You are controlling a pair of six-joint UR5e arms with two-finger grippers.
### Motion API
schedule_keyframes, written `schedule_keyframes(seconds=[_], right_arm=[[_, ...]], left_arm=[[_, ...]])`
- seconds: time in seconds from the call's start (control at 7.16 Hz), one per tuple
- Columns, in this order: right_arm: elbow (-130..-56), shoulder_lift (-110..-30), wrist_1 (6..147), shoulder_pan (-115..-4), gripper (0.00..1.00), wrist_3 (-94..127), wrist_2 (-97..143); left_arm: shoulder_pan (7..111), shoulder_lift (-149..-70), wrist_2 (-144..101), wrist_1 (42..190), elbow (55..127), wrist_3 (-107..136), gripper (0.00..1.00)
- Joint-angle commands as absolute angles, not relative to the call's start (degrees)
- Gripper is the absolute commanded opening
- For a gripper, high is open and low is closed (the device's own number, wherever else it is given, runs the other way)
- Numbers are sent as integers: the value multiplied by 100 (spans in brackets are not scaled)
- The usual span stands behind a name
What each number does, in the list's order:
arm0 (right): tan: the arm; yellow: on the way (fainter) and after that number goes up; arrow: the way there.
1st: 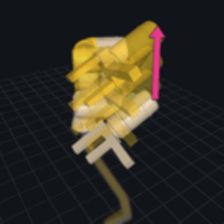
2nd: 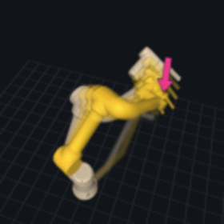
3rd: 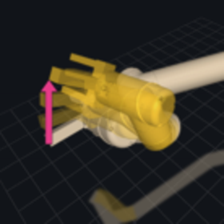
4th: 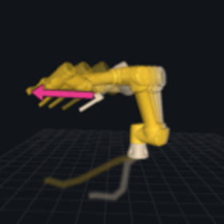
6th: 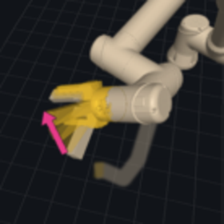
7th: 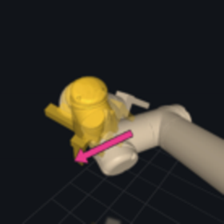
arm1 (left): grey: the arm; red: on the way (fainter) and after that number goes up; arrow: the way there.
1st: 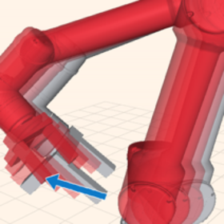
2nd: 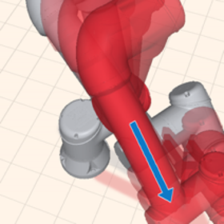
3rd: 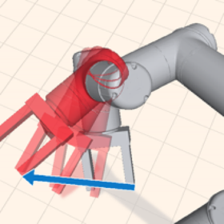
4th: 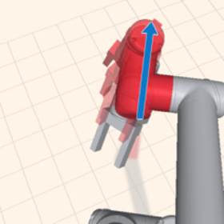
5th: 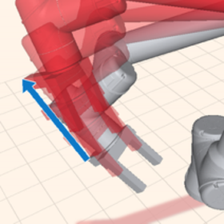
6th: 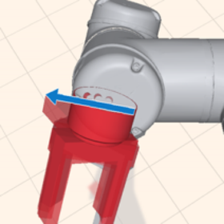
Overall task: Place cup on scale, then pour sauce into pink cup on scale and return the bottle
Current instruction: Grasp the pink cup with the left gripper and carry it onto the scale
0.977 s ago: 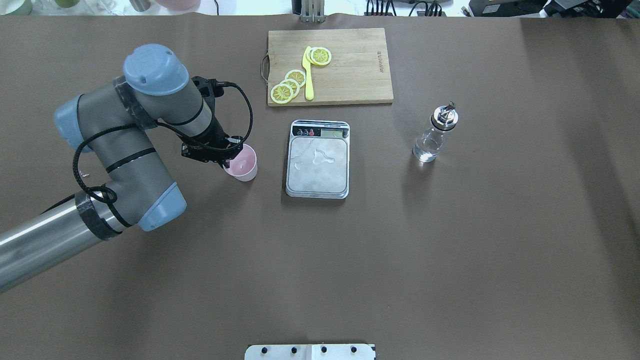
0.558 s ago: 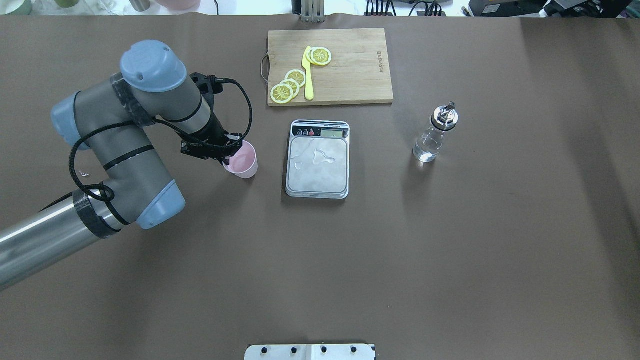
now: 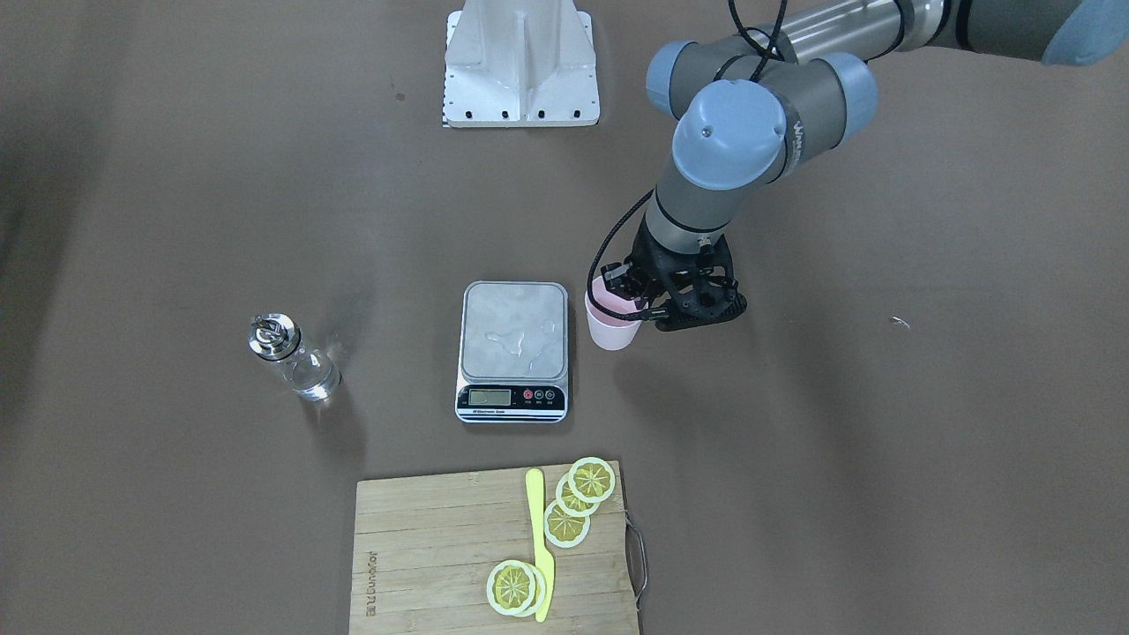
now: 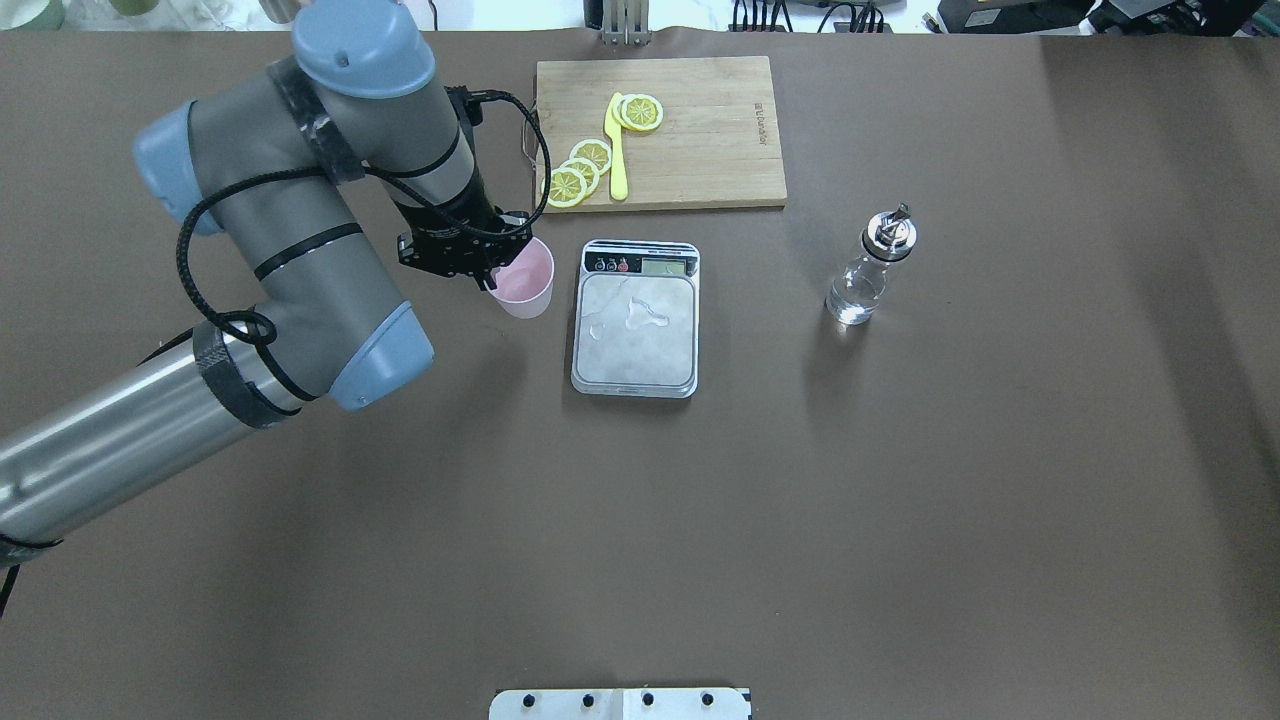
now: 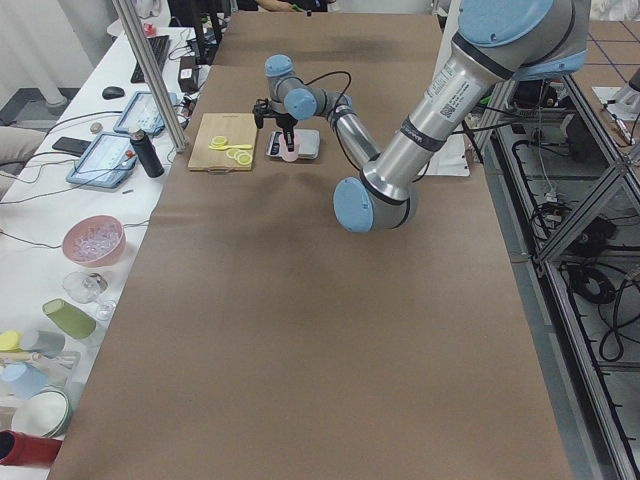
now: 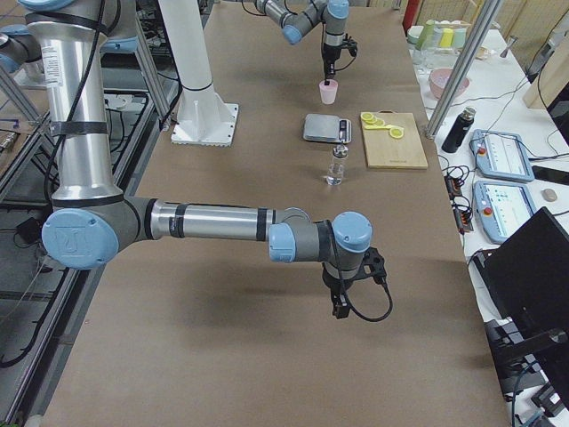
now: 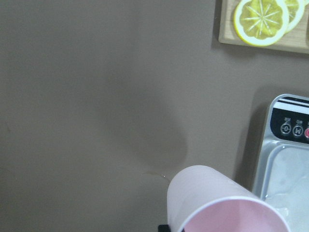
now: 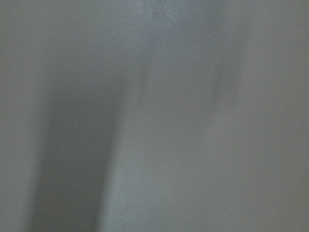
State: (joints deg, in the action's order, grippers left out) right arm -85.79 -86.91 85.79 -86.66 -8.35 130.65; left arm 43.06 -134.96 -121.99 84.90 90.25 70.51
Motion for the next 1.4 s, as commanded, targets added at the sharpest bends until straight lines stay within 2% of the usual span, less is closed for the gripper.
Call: schedule_keyframes(seconds=[0.0,0.56,0.84,1.12,1.26], right_arm=[[-8569,-8675,8587,-8666,100,-826,13069],[-8561,-8701,8587,-8666,100,-826,13122],[-8569,-8701,8587,-8666,100,-826,13122],[-8569,-8701,8587,-8666,100,-826,13122],[-8569,-8701,8587,-8666,100,-826,13122]], left_arm=[[4176,-14104,-12208,8358,8676,7600,0],[3736,-14519,-12112,8594,8193,7919,0],[3674,-14520,-11919,9243,7833,8033,0],[3639,-14493,-11866,9272,7813,8016,0],[3639,-14493,-11839,9281,7822,7990,15]])
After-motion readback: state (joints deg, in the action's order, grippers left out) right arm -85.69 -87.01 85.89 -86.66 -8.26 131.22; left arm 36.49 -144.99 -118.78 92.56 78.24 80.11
